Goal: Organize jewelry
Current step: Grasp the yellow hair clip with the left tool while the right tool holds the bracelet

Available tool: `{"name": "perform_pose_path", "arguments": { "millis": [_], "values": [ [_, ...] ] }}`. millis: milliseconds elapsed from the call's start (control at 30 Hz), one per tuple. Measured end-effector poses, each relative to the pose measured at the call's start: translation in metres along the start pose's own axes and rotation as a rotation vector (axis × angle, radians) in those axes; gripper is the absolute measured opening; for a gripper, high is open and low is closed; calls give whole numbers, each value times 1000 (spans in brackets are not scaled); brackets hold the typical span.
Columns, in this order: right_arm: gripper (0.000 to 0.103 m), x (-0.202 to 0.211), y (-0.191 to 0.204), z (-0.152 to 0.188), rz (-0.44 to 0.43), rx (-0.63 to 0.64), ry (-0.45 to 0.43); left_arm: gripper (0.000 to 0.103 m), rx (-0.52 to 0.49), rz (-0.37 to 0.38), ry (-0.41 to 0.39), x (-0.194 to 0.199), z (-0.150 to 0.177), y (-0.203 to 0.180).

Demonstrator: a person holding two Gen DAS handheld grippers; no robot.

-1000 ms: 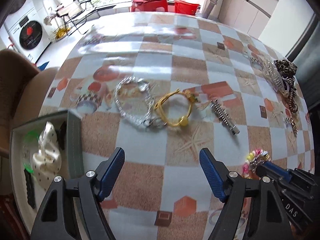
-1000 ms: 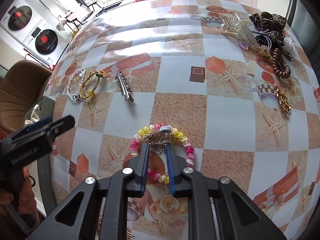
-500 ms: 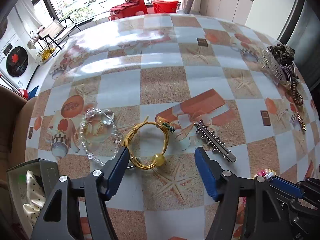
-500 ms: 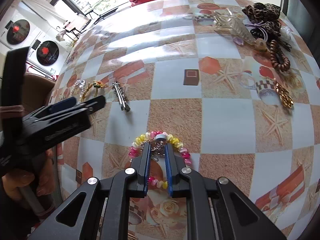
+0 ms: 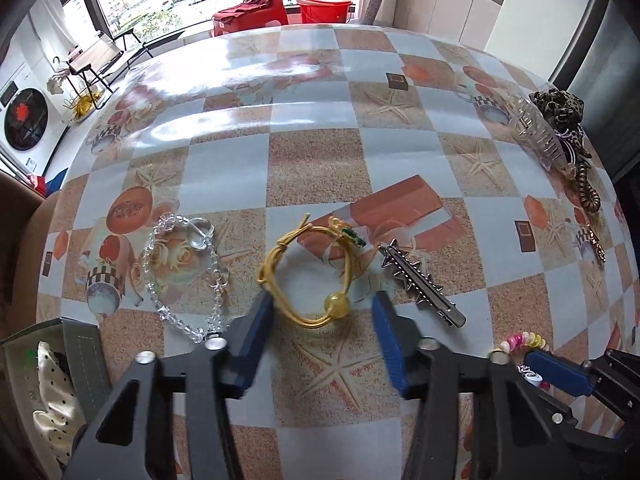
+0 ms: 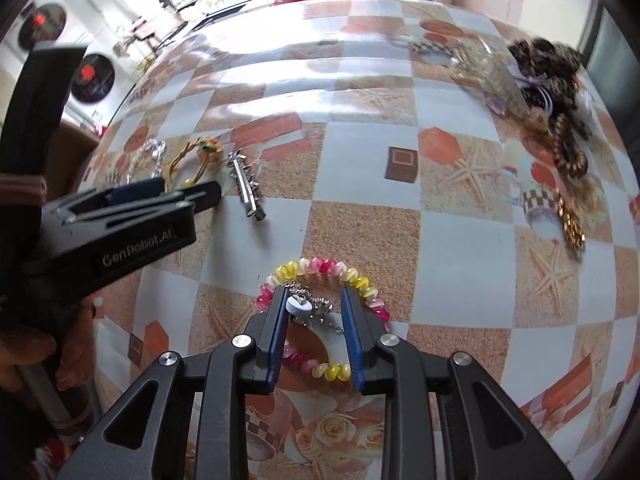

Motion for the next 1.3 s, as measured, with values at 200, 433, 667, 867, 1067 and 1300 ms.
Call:
{"name": "perform_pose_path", "arguments": {
  "millis": [200,433,667,867,1067,1300],
  "values": [
    [14,4,-5,2,-53,-58,-15,18,4,26,-2,3,0,2],
    [13,25,-12,2,-107,-112,-56,18,25,57,-31,21,2,6],
    [14,47,-14,4,-149,-164,-89,16,34,96,-51,49,13,11],
    [14,61,-11,7,-148,-169,-98,16,45,129,-46,68,29,15],
    [14,67,-10,18,-150,-201,-91,16,57,151,-42,84,43,21],
    [14,72,-2,26,-143,-200,-79,16,84,171,-50,105,55,35]
  ]
}}
Point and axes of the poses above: each gripper's, at about its wrist camera, not at the fingertips, and x roughly against the way its jaws point, y to its left, z to its underside, the point moved 7 cm from there along -x, roughly the way its jaws point, and after that the axes turned 11 degrees about -z, right-handed, at the moved point
